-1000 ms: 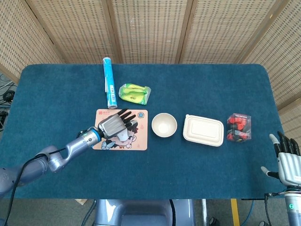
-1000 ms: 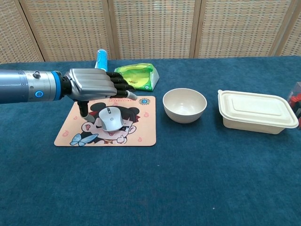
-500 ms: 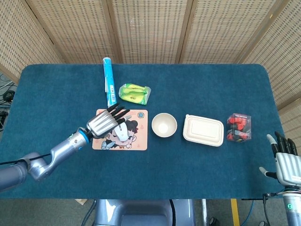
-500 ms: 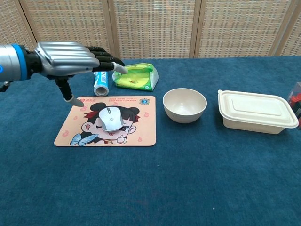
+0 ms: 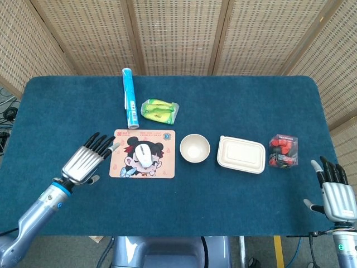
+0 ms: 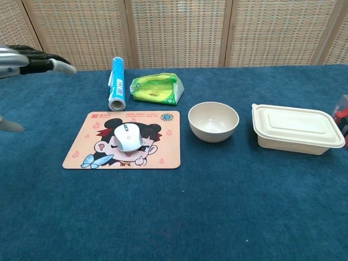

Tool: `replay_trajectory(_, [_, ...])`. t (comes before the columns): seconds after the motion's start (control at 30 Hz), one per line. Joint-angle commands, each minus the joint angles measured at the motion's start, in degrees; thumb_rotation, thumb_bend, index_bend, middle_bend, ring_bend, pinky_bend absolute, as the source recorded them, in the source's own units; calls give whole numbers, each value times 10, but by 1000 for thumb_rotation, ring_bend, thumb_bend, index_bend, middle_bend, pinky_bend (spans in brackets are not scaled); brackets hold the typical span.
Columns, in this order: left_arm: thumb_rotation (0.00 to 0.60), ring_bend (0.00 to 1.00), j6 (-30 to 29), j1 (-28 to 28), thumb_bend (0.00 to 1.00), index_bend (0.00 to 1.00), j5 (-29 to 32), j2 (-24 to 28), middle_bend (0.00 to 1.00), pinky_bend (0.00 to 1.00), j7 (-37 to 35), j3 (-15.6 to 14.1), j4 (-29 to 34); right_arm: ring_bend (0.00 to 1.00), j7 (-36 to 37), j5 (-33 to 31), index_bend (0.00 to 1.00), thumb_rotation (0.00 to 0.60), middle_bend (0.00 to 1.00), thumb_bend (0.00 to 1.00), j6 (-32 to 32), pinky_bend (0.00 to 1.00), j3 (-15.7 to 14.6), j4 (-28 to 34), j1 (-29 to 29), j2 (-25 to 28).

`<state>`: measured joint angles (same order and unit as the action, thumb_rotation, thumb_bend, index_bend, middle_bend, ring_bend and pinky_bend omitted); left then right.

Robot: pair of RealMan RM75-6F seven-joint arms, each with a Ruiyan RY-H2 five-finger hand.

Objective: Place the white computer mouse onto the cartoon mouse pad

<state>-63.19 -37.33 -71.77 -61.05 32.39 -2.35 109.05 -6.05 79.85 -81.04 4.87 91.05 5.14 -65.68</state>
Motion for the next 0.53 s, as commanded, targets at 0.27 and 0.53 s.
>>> replay_trajectory(0.27, [600, 0, -188, 152, 184, 0, -25, -45, 0, 0, -3, -38, -13, 0, -6, 9, 23, 600, 0, 0, -4, 0, -3, 5, 0, 0])
replay_trajectory(0.53, [600, 0, -215, 200, 183, 0, -54, -60, 0, 0, -44, -46, -49, 0, -18, 16, 23, 600, 0, 0, -5, 0, -7, 10, 1, -1])
